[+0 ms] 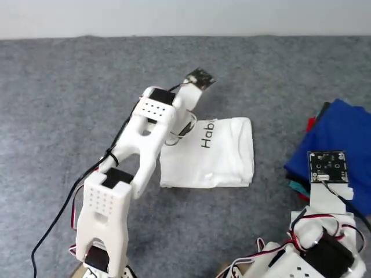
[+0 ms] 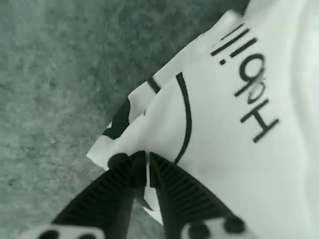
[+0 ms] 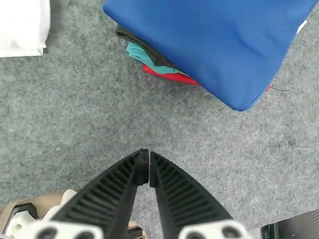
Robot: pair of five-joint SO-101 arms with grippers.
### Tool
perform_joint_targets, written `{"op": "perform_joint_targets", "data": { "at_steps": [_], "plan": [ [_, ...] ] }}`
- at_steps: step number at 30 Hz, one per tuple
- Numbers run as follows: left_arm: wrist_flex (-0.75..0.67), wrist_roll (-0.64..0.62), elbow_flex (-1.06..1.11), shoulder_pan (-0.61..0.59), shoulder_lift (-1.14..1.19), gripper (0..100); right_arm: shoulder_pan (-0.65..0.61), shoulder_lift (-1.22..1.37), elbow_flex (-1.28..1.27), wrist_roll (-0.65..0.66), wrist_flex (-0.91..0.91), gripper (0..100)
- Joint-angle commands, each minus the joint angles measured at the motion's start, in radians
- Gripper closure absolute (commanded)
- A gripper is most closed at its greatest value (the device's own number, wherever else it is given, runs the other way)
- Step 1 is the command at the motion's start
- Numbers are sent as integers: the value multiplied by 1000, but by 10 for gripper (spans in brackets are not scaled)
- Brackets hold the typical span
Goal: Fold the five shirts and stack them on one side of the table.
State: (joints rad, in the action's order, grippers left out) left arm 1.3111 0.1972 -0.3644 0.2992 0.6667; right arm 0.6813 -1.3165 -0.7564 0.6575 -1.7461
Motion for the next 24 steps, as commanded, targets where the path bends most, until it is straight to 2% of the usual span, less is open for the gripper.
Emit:
{"op": "perform_joint_targets", "data": {
  "at_steps": [1,6,12,17,20,24],
  "plan": [
    [3,11,-76,-37,21,978,12,-7,12,6,-24,988],
    [143,11,-216,-51,15,978,7,-7,12,3,-21,984],
    [348,3,-418,-3,-25,979,-30,4,11,-9,-10,984],
    [437,3,-496,2,-28,985,-259,87,11,-178,42,987],
    [430,3,-464,-11,-28,985,-433,229,14,-322,104,988],
    [391,3,-424,-17,-26,985,-615,412,15,-465,275,988]
  ]
}}
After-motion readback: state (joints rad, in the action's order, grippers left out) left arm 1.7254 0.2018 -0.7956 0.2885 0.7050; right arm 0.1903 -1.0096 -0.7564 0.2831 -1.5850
